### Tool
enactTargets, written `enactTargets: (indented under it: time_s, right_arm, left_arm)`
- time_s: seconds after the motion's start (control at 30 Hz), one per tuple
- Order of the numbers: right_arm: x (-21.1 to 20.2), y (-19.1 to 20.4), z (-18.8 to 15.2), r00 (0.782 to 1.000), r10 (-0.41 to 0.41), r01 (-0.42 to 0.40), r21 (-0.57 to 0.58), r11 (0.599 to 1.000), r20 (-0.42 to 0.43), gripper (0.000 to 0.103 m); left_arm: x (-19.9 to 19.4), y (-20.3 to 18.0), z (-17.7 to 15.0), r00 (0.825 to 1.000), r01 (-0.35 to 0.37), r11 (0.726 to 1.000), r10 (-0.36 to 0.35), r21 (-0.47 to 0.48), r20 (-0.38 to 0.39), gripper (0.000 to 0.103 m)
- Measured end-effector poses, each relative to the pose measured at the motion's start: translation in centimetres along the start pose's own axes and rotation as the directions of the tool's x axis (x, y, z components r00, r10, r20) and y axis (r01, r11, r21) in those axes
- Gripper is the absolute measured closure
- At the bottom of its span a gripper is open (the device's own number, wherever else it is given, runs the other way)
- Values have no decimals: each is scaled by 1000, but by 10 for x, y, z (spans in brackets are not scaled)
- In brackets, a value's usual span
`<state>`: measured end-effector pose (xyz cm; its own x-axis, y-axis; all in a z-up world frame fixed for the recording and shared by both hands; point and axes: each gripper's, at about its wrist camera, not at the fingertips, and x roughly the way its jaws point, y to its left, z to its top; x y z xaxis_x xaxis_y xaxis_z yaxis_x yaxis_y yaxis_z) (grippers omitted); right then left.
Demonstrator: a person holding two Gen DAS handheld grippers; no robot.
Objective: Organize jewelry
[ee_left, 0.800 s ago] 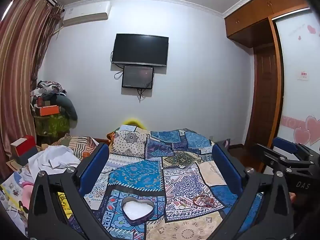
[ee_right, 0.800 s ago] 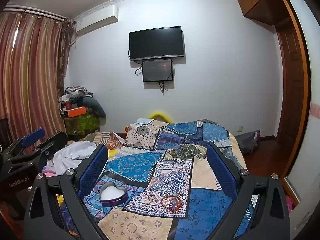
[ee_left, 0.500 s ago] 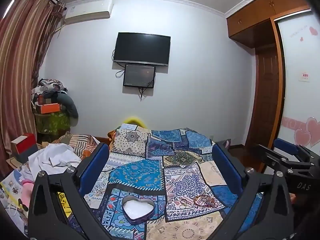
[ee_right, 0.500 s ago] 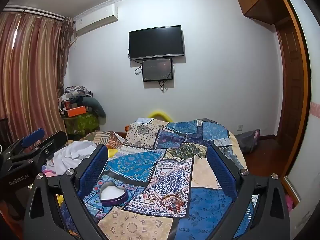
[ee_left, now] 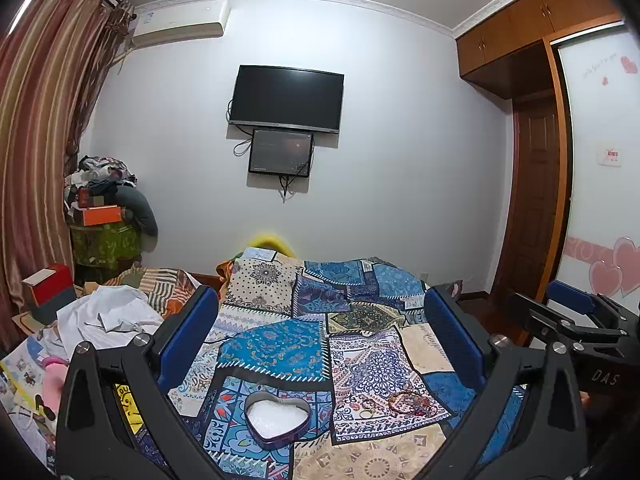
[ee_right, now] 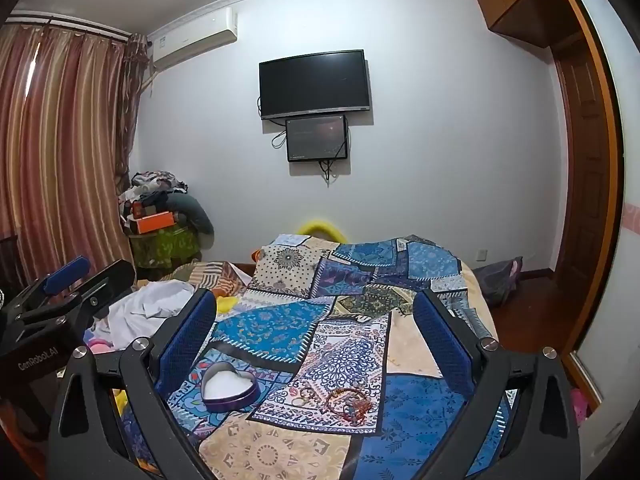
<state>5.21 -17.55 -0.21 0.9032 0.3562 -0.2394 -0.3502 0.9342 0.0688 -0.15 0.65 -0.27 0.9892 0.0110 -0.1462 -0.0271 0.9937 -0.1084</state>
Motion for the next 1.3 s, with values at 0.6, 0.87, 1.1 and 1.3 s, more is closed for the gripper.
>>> enactTargets:
  time_s: [0.6, 0.87, 1.1, 1.3]
  right_arm:
    - [0, 0, -3, 1000, 1, -1, 9, 1000, -4, 5]
    - [-1, 0, -1, 1000, 1, -1, 0, 1000, -3, 5]
    - [-6, -1, -1, 1000, 2, -2, 1, 1000, 5, 5]
    - [-6, 0, 1, 1000, 2, -2, 3, 1000, 6, 5]
  left_arm:
    - [6, 2, -2, 1000, -14, 1000, 14, 3, -16, 0]
    - [6, 2, -3, 1000, -16, 1000, 16, 3, -17, 0]
    - [6, 1, -4, 1000, -14, 1000, 14, 3, -19, 0]
    - [6, 2, -3, 1000, -16, 1000, 16, -1, -21, 0]
